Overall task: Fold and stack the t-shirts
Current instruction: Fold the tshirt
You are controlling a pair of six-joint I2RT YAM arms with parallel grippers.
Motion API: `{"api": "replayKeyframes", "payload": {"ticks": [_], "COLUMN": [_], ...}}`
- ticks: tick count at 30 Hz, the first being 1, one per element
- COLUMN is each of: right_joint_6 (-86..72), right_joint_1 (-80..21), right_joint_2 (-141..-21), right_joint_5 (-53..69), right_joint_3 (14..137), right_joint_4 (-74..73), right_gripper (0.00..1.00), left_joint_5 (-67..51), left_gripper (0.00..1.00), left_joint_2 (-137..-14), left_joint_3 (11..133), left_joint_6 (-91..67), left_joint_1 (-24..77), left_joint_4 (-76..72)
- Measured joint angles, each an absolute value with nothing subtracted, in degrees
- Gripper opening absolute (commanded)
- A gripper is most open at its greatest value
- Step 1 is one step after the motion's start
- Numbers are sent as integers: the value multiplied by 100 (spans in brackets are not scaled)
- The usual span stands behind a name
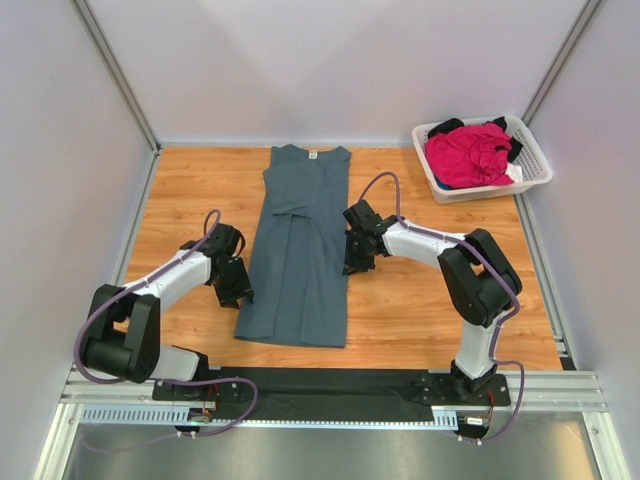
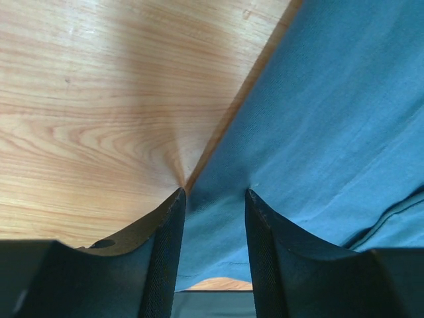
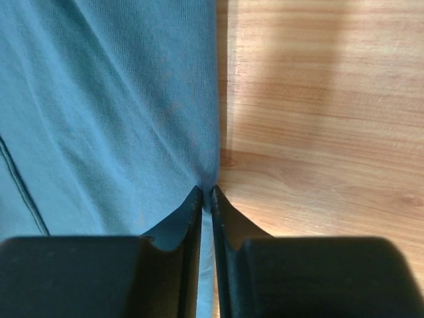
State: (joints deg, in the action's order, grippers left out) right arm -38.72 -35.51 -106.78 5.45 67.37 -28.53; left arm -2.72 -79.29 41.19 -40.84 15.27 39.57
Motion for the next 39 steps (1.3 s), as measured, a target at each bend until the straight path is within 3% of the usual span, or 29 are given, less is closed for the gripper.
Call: {"api": "replayKeyframes", "payload": {"ticks": [2,4,27,31,35,36,38,39], "right_joint_6": [-3870,-3889,-3745,-3667,-3658,-3658,-3638,-3614], "right_joint_1": [-3551,-3551,-3024,-3017,-3017,-3017,-3017,-3017], "right_joint_2": [-10689,-10707,-10230,-10165,-10033,-9985,-9931,-9918], "right_joint_5": [545,548,375,379,427,451,469,482], "right_joint_3": [6737,6737,6136,6058,5887,5833,5802,5806], "right_joint_4": [-2851,-2847,-2823,-2812,-2792,-2808,-2897,-2965], "right_gripper": [3,0,1,0,1,14,27,41], "left_joint_5": [-314,-353,-722,-797,-849,-849,-832,-838], "left_gripper": [48,47,47,47,49,49,49,49], "left_joint_2": [-7935,-7942,-7334,-7605,-8346,-8576,-8986,-9251], "left_joint_3": [4117,4095,3830,4296,5502,5887,6558,6947], "left_joint_6": [-4084,-4084,-4185,-4060,-3852,-3806,-3732,-3701], "left_joint_1": [1527,1527,1527,1527,1527,1520,1494,1463], "left_joint_4": [3913,3857,3795,3809,3793,3804,3739,3743]}}
